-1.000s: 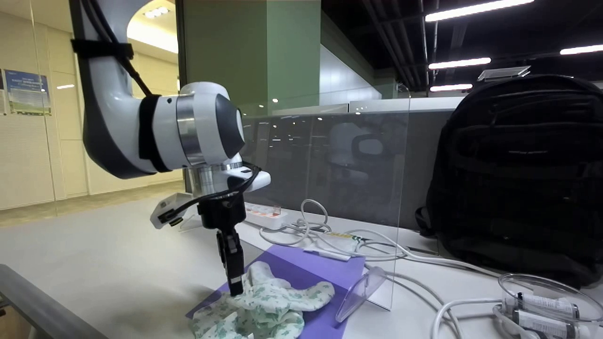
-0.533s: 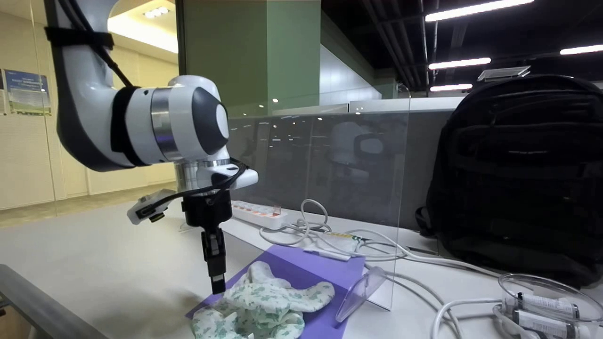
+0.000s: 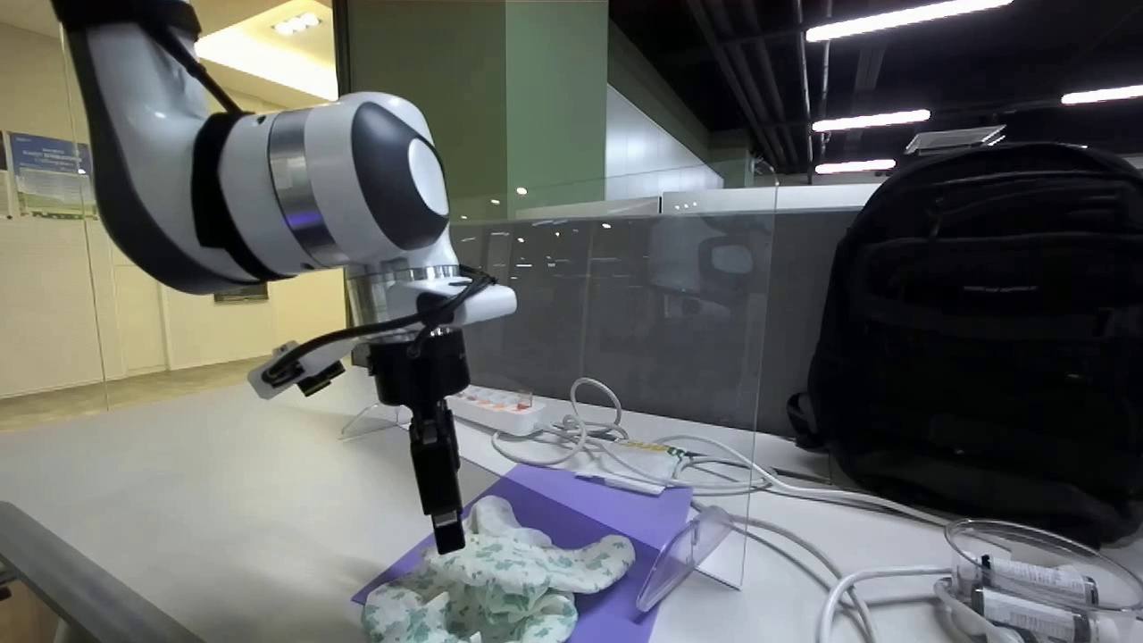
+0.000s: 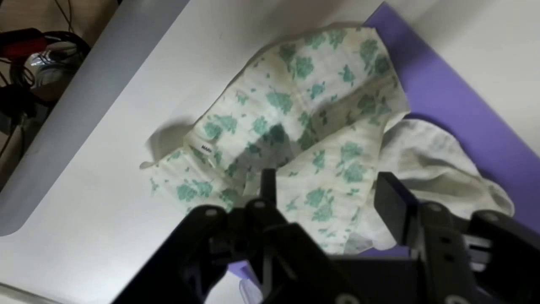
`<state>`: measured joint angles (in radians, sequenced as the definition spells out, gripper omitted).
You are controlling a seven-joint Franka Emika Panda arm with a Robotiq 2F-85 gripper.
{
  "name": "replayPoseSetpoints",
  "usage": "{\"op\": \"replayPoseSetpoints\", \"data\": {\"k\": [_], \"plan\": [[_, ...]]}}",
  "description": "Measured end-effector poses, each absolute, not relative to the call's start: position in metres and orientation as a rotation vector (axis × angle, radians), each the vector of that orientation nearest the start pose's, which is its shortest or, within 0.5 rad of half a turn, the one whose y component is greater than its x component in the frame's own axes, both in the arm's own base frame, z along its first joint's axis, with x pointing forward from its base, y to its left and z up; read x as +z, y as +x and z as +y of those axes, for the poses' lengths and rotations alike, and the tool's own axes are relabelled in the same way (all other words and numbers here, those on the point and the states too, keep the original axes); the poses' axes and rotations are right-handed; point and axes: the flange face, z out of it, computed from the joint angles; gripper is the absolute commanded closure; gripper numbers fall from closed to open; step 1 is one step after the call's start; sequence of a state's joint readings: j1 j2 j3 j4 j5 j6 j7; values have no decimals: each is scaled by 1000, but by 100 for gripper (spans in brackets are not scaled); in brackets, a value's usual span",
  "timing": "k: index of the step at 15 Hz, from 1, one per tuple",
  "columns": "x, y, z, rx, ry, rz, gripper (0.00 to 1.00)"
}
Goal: Hang the cloth on the transparent screen
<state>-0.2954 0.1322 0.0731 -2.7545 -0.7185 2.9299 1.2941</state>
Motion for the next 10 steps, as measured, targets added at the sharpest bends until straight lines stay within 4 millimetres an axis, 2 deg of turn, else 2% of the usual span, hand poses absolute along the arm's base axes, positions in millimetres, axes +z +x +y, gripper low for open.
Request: {"op": "replayPoseSetpoints", "data": {"k": [1, 2, 4, 5, 10], "plan": [[181, 378, -48, -202, -2972, 1312, 1], [182, 378, -54, -207, -2965, 1333, 18], [179, 377, -60, -188, -2956, 1370, 4], [178, 376, -60, -181, -2954, 1376, 0], [179, 381, -67, -213, -2978, 1355, 0]]}}
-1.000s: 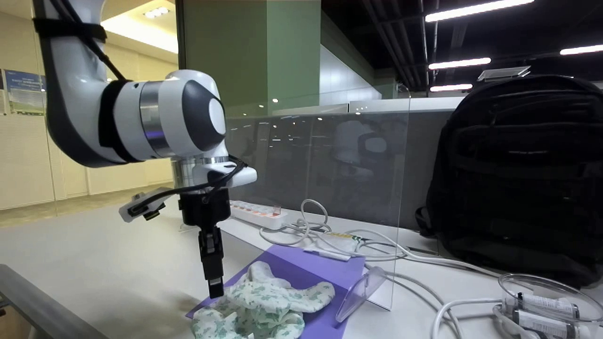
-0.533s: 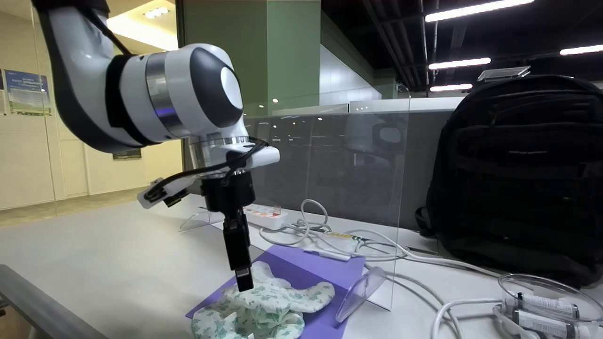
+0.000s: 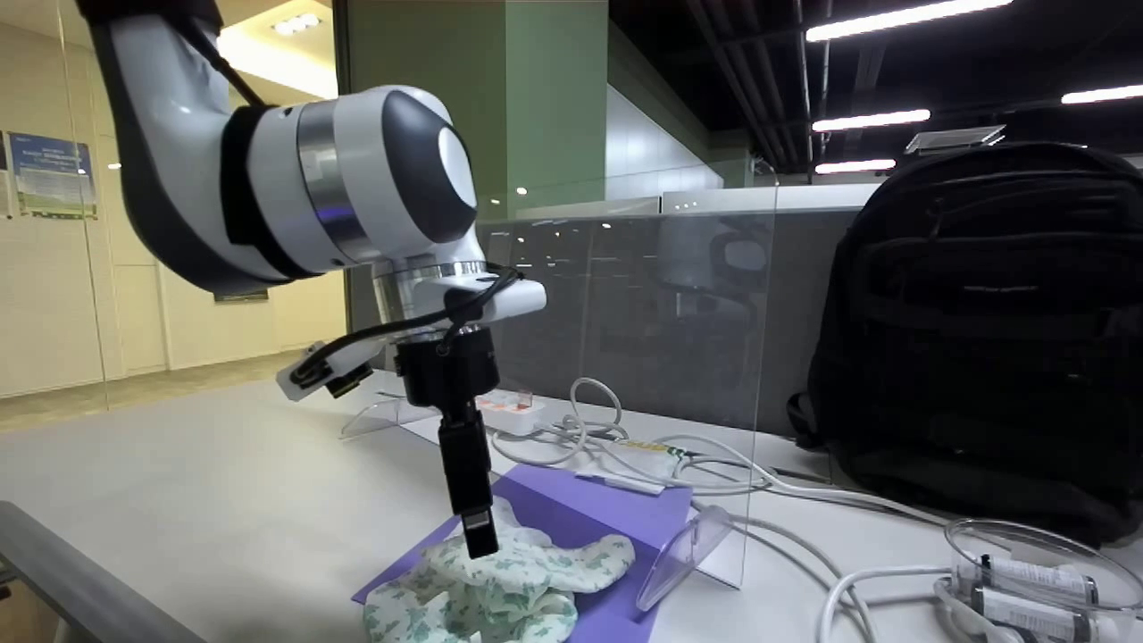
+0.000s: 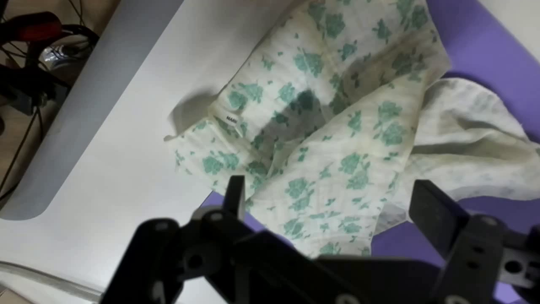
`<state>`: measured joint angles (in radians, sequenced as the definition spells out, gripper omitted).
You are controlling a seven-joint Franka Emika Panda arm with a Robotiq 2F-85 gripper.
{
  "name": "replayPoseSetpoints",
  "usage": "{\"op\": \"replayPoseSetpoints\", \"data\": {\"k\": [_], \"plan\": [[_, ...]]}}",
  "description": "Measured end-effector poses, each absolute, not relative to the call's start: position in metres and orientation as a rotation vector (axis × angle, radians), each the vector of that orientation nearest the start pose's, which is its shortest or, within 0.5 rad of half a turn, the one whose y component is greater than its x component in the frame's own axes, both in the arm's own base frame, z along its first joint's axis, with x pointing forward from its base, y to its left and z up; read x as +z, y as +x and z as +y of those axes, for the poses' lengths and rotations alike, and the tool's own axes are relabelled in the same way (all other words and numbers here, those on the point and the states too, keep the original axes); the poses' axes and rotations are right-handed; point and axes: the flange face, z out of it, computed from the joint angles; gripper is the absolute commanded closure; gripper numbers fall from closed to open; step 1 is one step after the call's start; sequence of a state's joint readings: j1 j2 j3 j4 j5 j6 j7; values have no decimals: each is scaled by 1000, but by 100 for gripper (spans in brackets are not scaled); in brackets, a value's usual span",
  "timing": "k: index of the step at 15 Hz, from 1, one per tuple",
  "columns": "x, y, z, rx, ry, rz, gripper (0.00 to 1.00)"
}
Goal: Hang the cloth on the transparent screen
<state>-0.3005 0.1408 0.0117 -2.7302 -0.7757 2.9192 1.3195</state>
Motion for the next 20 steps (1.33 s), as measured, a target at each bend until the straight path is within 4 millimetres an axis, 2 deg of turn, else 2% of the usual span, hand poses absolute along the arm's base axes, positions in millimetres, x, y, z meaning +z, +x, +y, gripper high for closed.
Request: {"op": "replayPoseSetpoints", "data": {"k": [5, 9, 10, 11, 15, 20], "plan": [[170, 389, -90, -246, -3025, 1339, 0], [147, 392, -85, -201, -3065, 1289, 0], [141, 393, -81, -186, -3074, 1273, 25], [135, 394, -77, -173, -3082, 1259, 26], [121, 396, -66, -147, -3072, 1229, 56], [123, 399, -61, -184, -3033, 1199, 90]]}}
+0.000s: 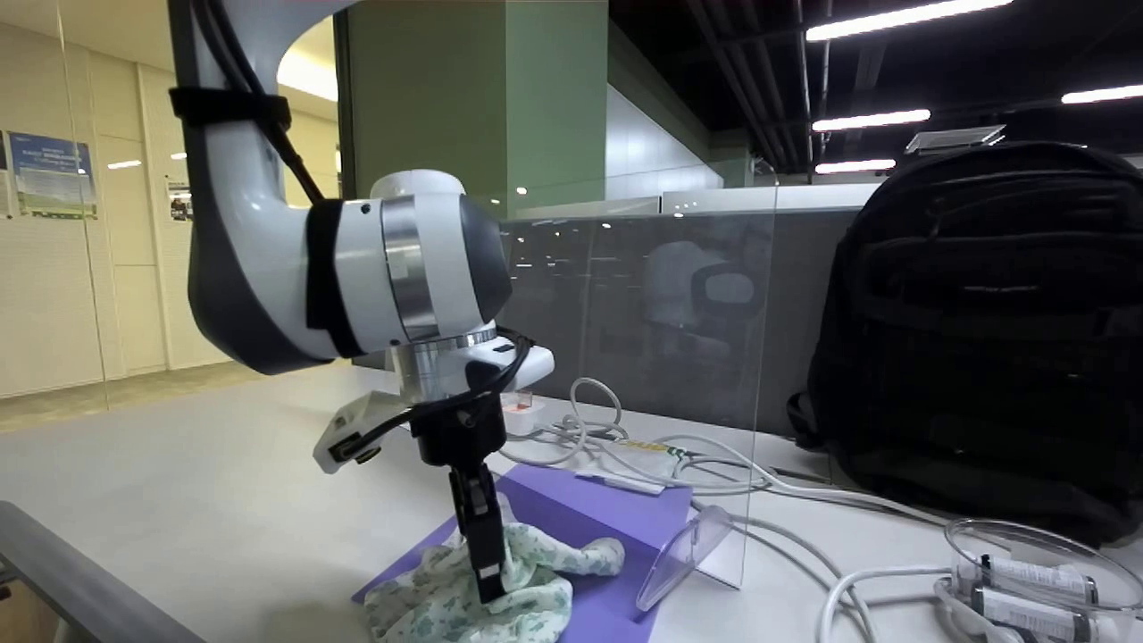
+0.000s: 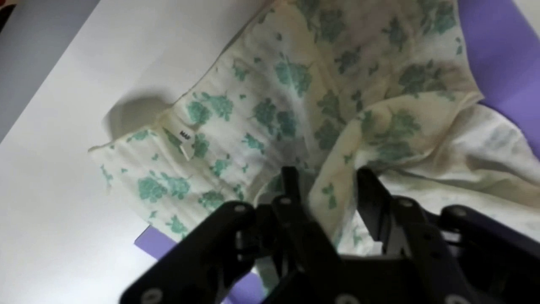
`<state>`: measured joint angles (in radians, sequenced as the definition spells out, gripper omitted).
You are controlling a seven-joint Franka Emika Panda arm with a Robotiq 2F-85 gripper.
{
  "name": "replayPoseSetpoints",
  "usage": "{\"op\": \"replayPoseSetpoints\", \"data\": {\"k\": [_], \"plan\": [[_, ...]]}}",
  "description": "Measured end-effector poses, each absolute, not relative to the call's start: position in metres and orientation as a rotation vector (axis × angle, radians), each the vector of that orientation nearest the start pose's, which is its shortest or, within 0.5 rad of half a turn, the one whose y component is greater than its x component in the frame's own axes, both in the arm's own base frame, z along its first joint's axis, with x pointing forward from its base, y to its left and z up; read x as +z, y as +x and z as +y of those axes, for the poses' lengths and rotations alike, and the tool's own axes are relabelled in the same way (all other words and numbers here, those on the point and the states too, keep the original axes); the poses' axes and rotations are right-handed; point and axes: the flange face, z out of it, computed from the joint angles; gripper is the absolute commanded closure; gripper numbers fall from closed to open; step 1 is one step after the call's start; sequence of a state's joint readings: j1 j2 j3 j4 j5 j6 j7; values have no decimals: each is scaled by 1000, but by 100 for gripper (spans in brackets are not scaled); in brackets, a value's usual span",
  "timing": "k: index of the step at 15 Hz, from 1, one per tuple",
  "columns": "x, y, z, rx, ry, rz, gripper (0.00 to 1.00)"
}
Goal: Hang the cloth on the transparent screen
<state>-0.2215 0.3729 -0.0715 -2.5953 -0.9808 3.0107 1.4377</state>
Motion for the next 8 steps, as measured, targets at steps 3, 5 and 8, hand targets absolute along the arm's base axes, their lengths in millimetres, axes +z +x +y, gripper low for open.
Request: {"op": "replayPoseSetpoints", "data": {"k": [3, 5, 8], "plan": [[129, 401, -57, -206, -3025, 1182, 100], [136, 401, -50, -220, -3024, 1160, 100], [150, 400, -31, -221, -3024, 1101, 99]]}}
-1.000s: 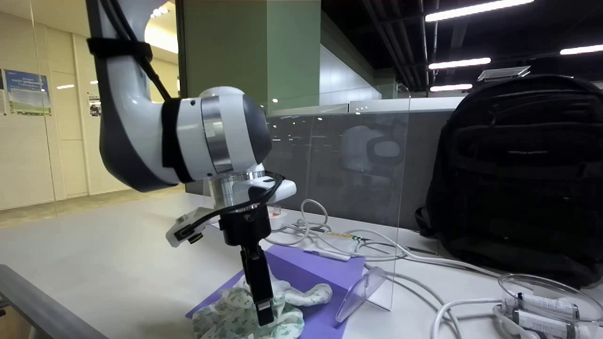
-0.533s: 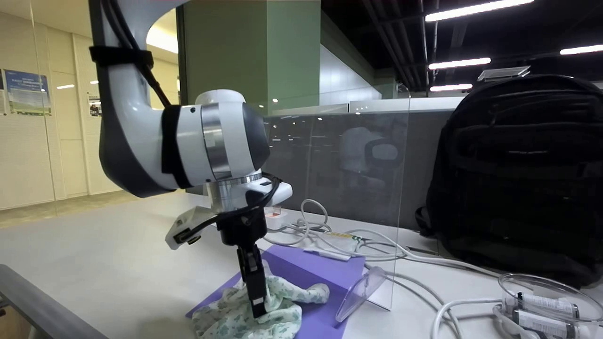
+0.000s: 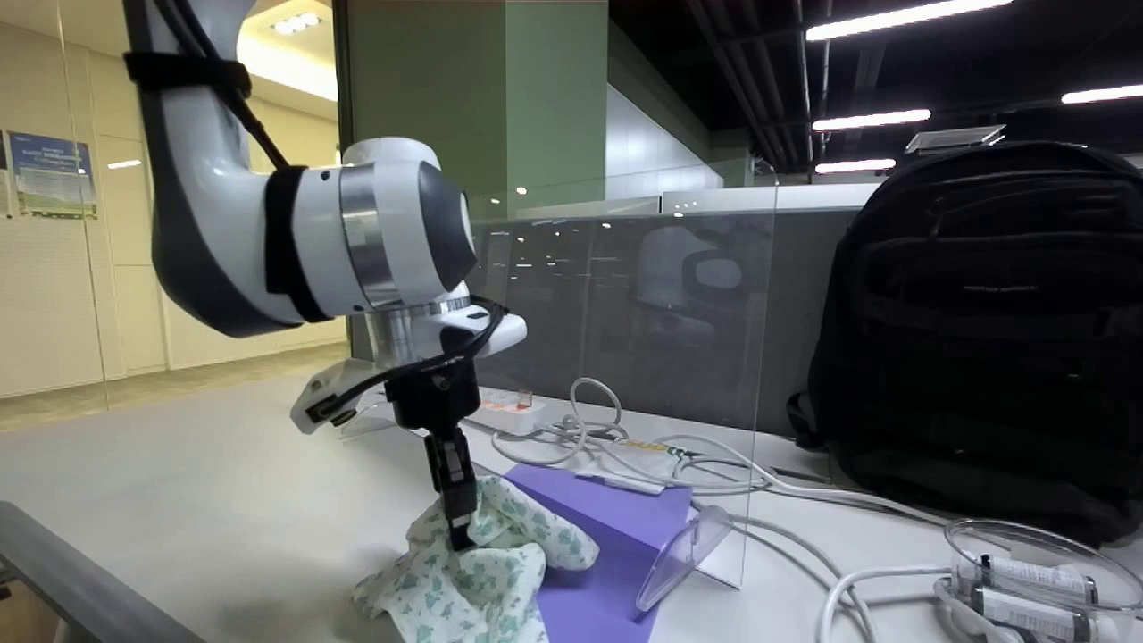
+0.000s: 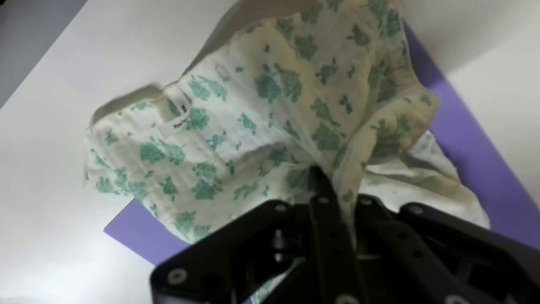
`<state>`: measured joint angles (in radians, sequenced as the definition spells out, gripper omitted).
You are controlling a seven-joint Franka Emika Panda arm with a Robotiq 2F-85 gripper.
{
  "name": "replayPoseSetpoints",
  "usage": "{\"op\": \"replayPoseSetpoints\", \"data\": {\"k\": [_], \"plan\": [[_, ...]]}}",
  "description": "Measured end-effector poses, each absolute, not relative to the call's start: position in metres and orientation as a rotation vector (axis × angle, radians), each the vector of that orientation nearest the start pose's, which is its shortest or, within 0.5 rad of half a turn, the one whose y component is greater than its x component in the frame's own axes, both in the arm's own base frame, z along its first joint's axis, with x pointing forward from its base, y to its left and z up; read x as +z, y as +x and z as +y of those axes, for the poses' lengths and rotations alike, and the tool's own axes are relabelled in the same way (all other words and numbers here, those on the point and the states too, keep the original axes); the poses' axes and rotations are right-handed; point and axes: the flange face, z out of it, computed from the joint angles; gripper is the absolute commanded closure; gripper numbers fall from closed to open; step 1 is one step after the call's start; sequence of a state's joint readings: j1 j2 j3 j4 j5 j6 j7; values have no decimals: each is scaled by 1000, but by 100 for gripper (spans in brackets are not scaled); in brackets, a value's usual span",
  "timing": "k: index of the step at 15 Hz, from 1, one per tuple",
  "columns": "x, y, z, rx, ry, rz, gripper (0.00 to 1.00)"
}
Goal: Hang the cloth on the transparent screen
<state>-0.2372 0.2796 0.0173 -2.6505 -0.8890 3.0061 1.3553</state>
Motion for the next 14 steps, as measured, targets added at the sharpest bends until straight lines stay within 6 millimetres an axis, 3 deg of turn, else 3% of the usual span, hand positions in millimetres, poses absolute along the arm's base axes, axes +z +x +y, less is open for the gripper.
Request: {"op": "replayPoseSetpoints", "data": {"k": [4, 9, 12, 14], "plan": [[182, 401, 7, -149, -3073, 982, 99], [262, 418, 45, -161, -3107, 844, 96], [317, 424, 52, -196, -3110, 783, 96], [325, 422, 51, -209, -3112, 778, 99]]}}
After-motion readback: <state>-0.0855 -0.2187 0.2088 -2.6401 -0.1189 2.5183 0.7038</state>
